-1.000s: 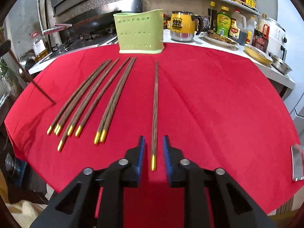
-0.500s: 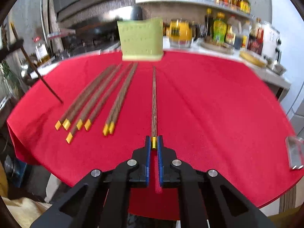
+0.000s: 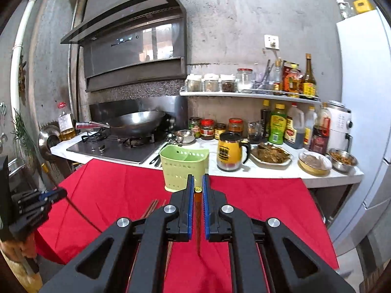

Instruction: Organize utensils

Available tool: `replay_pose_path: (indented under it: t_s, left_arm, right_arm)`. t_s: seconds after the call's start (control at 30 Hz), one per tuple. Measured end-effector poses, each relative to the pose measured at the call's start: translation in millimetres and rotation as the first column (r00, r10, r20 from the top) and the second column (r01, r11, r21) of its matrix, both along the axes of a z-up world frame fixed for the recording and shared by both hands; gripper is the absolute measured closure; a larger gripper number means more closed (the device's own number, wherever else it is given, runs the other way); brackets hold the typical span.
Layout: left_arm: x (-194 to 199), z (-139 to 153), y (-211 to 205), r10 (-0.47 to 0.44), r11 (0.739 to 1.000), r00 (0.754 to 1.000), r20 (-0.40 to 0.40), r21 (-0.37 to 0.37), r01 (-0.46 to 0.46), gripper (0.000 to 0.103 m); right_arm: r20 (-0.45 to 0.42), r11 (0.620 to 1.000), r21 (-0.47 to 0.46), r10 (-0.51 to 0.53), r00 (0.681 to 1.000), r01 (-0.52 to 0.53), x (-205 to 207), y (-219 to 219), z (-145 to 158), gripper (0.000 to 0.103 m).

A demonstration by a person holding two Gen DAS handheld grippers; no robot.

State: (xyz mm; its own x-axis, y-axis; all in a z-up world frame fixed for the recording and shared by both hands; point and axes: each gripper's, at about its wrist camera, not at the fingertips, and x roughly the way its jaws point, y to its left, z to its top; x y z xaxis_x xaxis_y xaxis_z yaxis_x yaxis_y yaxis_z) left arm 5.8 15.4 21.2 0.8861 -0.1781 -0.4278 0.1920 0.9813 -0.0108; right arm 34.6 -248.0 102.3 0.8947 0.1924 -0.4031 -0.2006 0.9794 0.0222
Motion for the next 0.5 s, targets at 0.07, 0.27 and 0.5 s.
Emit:
replay_pose_path:
  t_s: [0.07, 0.27, 0.5]
  left_arm:
    - [1.8, -1.2, -0.4, -0.006, 1.000, 1.000, -0.006, 0.004, 0.006, 0.096]
    - [14.7, -17.9, -0.5, -0.022, 1.000, 0.997, -0.076, 0.003, 0.022, 0.096]
    - [22.1, -4.8, -6.5, -0.039, 0.999, 0.998, -0.045, 0.019, 0.040, 0.096]
  right_arm:
    - [-0.005, 1.000, -0.013, 0.012, 1.000, -0.012, 6.5, 4.7, -2.4, 0.095]
    - [-0.091, 0.999, -0.028, 0.011, 0.996, -0.014, 21.0, 9.7, -37.9, 0.096]
    - [-0.068, 1.000, -0.019, 0.022, 0.997, -0.024, 25.5, 12.8, -33.5, 0.096]
